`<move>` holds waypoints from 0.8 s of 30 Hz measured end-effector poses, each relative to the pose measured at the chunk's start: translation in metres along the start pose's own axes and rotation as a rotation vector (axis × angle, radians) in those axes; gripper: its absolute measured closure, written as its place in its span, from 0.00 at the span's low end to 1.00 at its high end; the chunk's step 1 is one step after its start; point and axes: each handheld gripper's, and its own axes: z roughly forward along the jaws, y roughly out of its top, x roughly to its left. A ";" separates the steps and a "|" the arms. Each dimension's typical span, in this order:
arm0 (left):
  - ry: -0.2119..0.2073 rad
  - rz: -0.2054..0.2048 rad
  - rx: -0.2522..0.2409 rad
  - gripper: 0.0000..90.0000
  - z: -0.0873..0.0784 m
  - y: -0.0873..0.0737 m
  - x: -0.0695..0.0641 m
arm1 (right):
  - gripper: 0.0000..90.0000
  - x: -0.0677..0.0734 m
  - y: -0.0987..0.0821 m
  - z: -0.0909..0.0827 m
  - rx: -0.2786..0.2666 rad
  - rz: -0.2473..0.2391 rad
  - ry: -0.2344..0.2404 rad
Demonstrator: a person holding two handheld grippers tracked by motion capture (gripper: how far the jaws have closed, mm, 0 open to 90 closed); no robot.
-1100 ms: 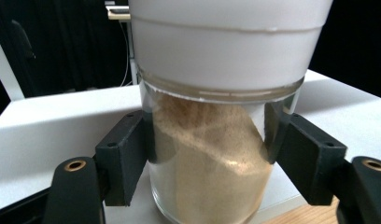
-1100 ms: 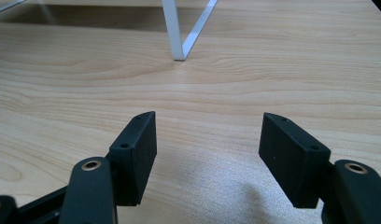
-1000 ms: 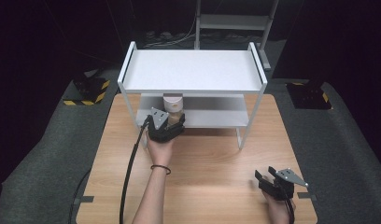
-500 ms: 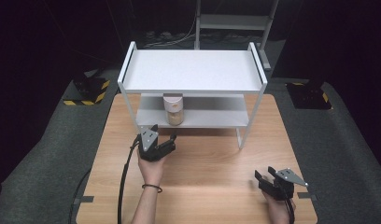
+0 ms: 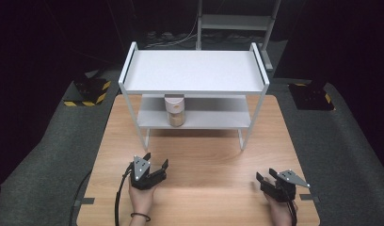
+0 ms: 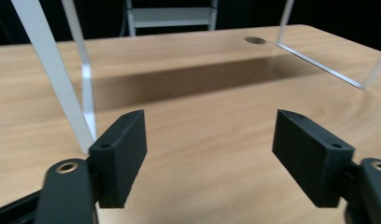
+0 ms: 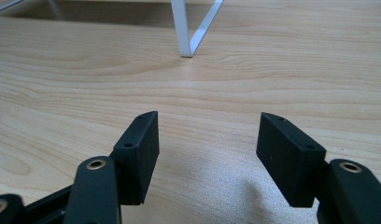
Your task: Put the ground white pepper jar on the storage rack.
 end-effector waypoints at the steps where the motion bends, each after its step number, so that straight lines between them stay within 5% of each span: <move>1: -0.004 0.010 0.001 0.31 -0.001 -0.003 0.000 | 0.43 0.000 0.000 0.000 0.000 0.000 -0.002; 7: -0.012 -0.004 0.012 0.33 -0.004 -0.026 -0.002 | 0.43 0.001 0.000 0.000 -0.001 -0.001 -0.005; 10: -0.010 -0.006 -0.034 0.35 -0.008 -0.035 -0.004 | 0.42 0.002 0.000 0.001 0.002 -0.006 -0.008; 15: -0.003 -0.015 -0.034 0.34 -0.011 -0.038 -0.004 | 0.42 0.002 0.000 0.000 0.002 -0.005 -0.008; 24: 0.018 0.073 -0.005 0.34 -0.009 -0.036 -0.018 | 0.42 0.002 0.001 0.001 0.007 -0.002 -0.009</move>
